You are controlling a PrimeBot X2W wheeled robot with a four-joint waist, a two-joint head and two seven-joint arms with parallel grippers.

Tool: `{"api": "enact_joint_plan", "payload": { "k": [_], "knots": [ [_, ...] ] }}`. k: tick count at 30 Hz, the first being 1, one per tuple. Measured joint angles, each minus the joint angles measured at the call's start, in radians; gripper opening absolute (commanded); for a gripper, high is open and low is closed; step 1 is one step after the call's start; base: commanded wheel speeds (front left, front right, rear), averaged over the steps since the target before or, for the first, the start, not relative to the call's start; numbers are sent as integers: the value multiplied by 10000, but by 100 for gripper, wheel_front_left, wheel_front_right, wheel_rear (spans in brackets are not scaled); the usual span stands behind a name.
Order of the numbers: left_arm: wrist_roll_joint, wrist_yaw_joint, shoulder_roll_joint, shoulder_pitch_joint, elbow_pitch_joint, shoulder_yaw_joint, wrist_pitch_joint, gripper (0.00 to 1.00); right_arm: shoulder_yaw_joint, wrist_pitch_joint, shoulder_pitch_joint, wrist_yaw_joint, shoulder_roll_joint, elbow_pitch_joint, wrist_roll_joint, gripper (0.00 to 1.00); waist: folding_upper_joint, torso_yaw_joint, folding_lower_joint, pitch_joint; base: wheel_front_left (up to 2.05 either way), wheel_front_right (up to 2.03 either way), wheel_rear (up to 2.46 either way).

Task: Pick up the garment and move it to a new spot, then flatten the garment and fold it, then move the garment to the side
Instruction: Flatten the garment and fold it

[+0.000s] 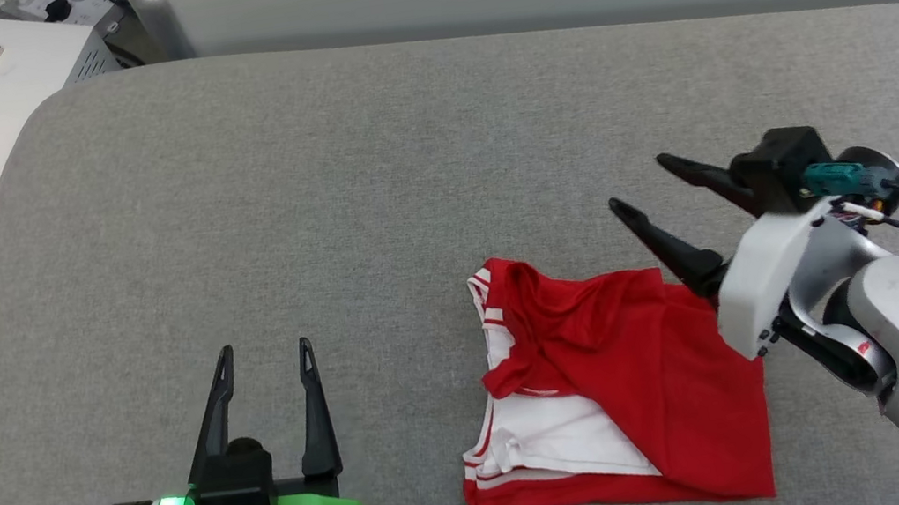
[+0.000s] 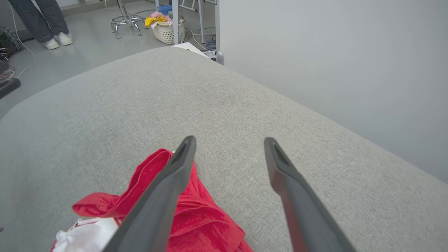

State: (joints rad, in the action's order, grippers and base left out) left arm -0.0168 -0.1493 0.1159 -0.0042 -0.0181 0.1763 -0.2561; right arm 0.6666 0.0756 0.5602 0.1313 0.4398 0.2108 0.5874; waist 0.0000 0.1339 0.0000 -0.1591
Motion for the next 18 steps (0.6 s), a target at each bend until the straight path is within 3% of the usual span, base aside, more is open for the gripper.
{"api": "enact_joint_plan", "payload": {
  "k": [5, 11, 18],
  "knots": [
    [23, 2, 69, 61, 63, 19, 0, 100, -1929, -1398, -1208, 0, -403, -215, -1340, 100, 0, -352, 0, 270, 0, 0, 0],
    [67, 0, 117, 223, 153, 82, 0, 100, -4514, -2869, -2821, 0, -1486, -426, -3131, 100, 0, -669, 0, 626, 0, 0, 0],
    [69, -6, 230, 465, 169, 140, 0, 100, -5931, -3269, -4487, 0, -2700, -1225, -4232, 100, 0, -942, 0, 998, 0, 0, 0]
  ]
}}
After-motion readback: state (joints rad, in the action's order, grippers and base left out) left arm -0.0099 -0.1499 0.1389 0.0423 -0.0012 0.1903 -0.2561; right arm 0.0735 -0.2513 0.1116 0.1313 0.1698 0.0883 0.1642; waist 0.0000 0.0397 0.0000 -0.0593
